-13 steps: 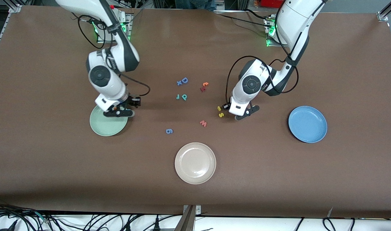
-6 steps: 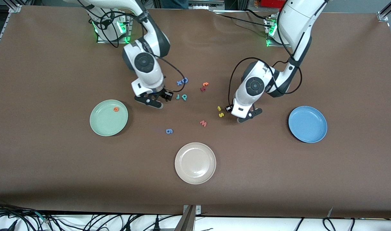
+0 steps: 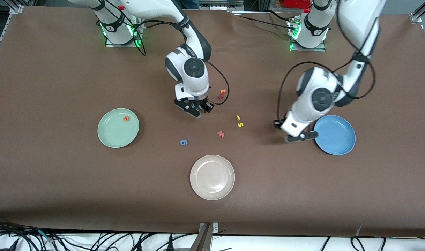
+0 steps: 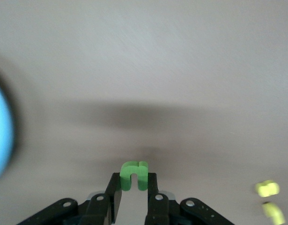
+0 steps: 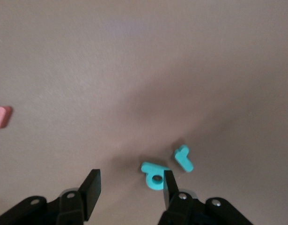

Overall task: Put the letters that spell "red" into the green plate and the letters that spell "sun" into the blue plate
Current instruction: 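Grasp the cyan letter with the right gripper while the left gripper drops green letter, then lift the cyan letter with the right gripper while the left gripper returns to letters, then drop the cyan letter on the green plate while the left gripper grasps yellow letter, then drop the yellow letter on the blue plate while the right gripper grasps cyan letter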

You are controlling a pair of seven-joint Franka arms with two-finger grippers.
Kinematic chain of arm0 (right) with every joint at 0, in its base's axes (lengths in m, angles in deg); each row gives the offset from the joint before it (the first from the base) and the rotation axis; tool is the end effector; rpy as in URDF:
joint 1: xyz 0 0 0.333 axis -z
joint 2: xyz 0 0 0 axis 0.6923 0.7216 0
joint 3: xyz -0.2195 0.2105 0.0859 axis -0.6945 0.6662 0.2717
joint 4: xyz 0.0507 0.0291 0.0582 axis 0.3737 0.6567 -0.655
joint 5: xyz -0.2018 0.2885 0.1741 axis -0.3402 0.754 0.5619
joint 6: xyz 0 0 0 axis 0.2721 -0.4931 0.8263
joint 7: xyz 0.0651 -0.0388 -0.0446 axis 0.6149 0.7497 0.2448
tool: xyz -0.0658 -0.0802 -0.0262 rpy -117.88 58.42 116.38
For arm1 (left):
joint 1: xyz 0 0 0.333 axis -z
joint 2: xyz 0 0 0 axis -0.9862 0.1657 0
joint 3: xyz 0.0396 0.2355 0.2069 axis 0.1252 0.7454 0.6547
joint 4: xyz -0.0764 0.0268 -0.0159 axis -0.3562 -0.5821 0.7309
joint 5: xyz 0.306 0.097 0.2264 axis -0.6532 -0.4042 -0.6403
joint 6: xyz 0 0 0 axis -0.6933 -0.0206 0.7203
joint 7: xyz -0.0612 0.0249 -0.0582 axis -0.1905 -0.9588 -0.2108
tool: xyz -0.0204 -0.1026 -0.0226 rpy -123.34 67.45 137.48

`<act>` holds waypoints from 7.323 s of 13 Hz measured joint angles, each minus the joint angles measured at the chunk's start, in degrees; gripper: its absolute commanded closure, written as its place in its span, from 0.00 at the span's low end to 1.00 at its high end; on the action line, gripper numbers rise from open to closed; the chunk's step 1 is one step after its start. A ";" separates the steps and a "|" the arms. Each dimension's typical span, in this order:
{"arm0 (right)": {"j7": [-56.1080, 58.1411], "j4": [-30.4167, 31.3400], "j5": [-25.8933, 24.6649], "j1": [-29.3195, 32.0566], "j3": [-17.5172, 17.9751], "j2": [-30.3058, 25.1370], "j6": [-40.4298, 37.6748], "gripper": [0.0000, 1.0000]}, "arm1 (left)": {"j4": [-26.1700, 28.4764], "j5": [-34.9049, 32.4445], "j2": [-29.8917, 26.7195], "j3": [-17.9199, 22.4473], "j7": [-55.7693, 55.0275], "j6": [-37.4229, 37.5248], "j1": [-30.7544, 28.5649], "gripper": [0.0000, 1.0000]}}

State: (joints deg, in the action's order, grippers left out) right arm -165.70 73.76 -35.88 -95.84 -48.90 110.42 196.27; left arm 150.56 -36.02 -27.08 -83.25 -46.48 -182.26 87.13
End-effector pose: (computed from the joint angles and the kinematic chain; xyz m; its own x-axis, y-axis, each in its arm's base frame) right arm 0.4552 0.4808 0.2086 0.8219 -0.5697 0.0070 -0.5697 -0.8217 0.0156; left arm 0.5840 -0.1511 0.2666 0.9925 0.0934 -0.0787 0.0980 -0.9935 0.0575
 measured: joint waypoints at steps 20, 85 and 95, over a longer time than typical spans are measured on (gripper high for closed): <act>-15.51 0.74 0.00 -0.90 -0.20 2.39 -0.53 0.38 | 3.41 -11.39 5.37 0.50 32.15 -9.36 -21.86 0.39; 67.25 9.92 3.85 21.43 -8.61 -12.16 -18.07 0.08 | -8.56 -1.50 15.54 -4.77 -47.80 -6.26 18.36 1.00; 64.39 10.64 3.90 18.79 7.39 -11.73 -4.82 0.57 | -10.09 -2.14 9.62 1.45 -35.61 3.46 17.89 1.00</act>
State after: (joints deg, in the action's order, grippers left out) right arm -101.31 84.40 -31.98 -77.05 -41.51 98.70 191.45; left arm 140.47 -38.16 -17.47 -81.80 -82.08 -178.79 105.03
